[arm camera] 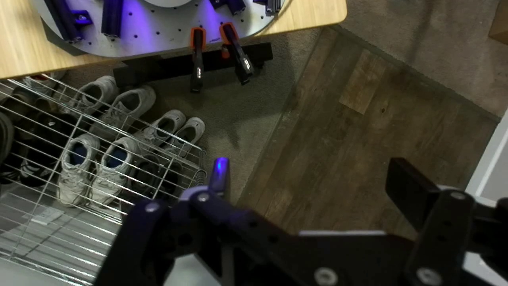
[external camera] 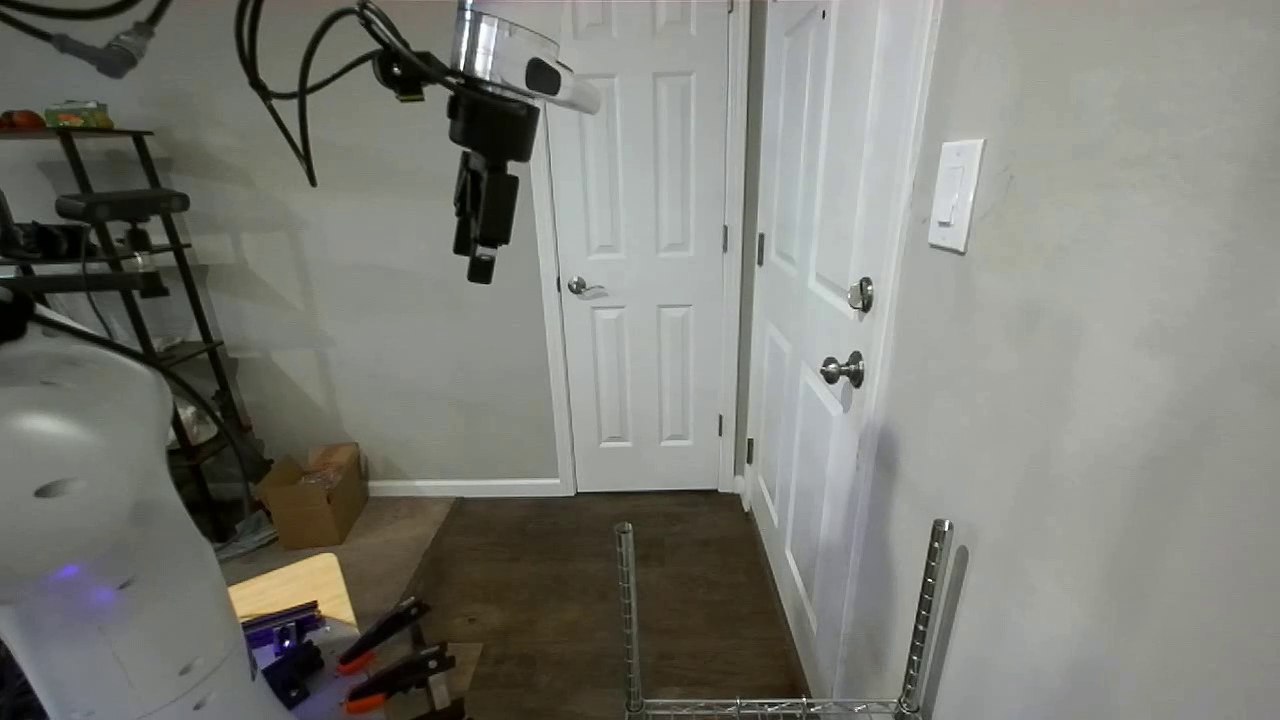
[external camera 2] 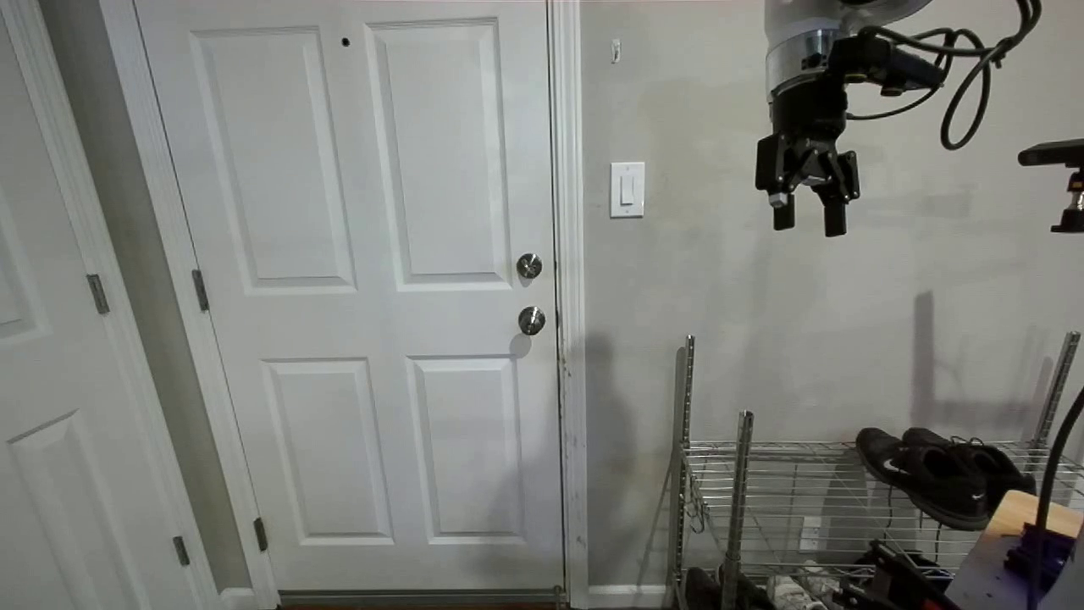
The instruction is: Turn off the light
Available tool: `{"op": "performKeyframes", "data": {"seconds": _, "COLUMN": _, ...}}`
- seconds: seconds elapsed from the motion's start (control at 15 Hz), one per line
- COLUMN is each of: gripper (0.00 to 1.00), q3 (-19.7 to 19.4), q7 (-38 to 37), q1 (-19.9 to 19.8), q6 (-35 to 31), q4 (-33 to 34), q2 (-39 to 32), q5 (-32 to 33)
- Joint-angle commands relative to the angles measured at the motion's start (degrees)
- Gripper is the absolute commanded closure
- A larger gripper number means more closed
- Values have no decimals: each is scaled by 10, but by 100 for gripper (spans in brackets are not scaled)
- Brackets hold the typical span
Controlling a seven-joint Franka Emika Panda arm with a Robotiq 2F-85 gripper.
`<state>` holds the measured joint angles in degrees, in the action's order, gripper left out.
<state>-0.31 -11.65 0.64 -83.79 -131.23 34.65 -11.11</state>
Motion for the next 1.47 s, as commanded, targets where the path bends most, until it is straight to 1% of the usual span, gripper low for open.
{"op": "performKeyframes", "data": {"seconds": 0.0, "gripper": 0, "q3": -10, "q7": 42, "q1": -21, "q6": -55, "q4": -14, "q2": -18, "q5": 5}}
{"op": "performKeyframes", "data": {"seconds": 0.33, "gripper": 0, "q3": -24, "q7": 75, "q1": -33, "q6": -125, "q4": -30, "q2": -45, "q5": 20}}
{"op": "performKeyframes", "data": {"seconds": 0.4, "gripper": 25, "q3": -24, "q7": 92, "q1": -33, "q6": -154, "q4": -29, "q2": -60, "q5": 30}}
{"op": "performKeyframes", "data": {"seconds": 0.47, "gripper": 26, "q3": -23, "q7": 104, "q1": -32, "q6": -178, "q4": -27, "q2": -73, "q5": 42}}
{"op": "performKeyframes", "data": {"seconds": 0.67, "gripper": 47, "q3": -21, "q7": 138, "q1": -28, "q6": -292, "q4": -21, "q2": -113, "q5": 83}}
{"op": "performKeyframes", "data": {"seconds": 0.8, "gripper": 61, "q3": -22, "q7": 151, "q1": -27, "q6": -371, "q4": -20, "q2": -140, "q5": 99}}
{"op": "performKeyframes", "data": {"seconds": 0.93, "gripper": 73, "q3": -20, "q7": 152, "q1": -28, "q6": -436, "q4": -16, "q2": -165, "q5": 117}}
{"op": "performKeyframes", "data": {"seconds": 1.13, "gripper": 93, "q3": -15, "q7": 141, "q1": -32, "q6": -511, "q4": -8, "q2": -197, "q5": 151}}
{"op": "performKeyframes", "data": {"seconds": 1.4, "gripper": 100, "q3": -2, "q7": 105, "q1": -48, "q6": -610, "q4": 7, "q2": -229, "q5": 253}}
